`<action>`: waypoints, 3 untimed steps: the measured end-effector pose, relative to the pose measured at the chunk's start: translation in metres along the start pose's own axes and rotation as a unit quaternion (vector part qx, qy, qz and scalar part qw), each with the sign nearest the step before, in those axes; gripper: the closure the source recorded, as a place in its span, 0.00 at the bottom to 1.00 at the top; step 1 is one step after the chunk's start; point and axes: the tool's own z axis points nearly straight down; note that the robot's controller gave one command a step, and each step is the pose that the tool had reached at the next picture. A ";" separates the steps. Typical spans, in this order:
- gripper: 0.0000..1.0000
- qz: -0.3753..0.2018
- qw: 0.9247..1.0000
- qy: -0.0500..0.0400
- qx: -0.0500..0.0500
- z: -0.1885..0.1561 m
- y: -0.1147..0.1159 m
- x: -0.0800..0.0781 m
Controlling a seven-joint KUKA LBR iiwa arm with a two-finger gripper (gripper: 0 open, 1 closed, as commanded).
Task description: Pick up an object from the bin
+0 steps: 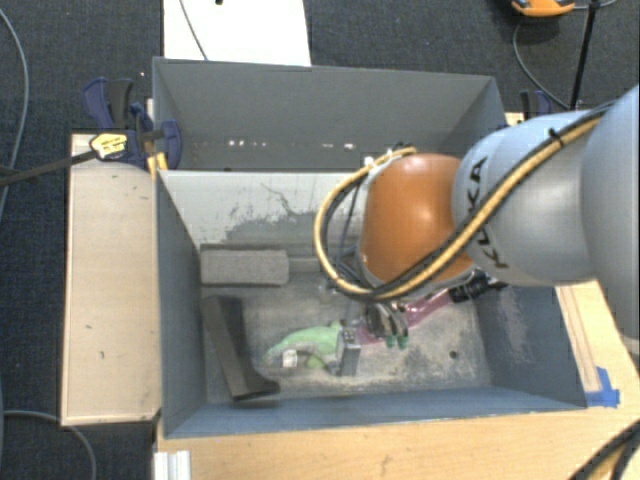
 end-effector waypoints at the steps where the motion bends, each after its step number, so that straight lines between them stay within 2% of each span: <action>1: 0.00 0.002 1.000 -0.004 -0.001 -0.004 -0.001 -0.002; 2: 0.00 0.050 0.999 -0.003 -0.001 0.051 0.008 0.012; 3: 0.00 0.069 0.998 -0.001 0.000 0.038 0.009 0.013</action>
Offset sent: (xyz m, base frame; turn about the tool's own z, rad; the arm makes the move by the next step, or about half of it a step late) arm -0.0178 0.0100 -0.0669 0.1239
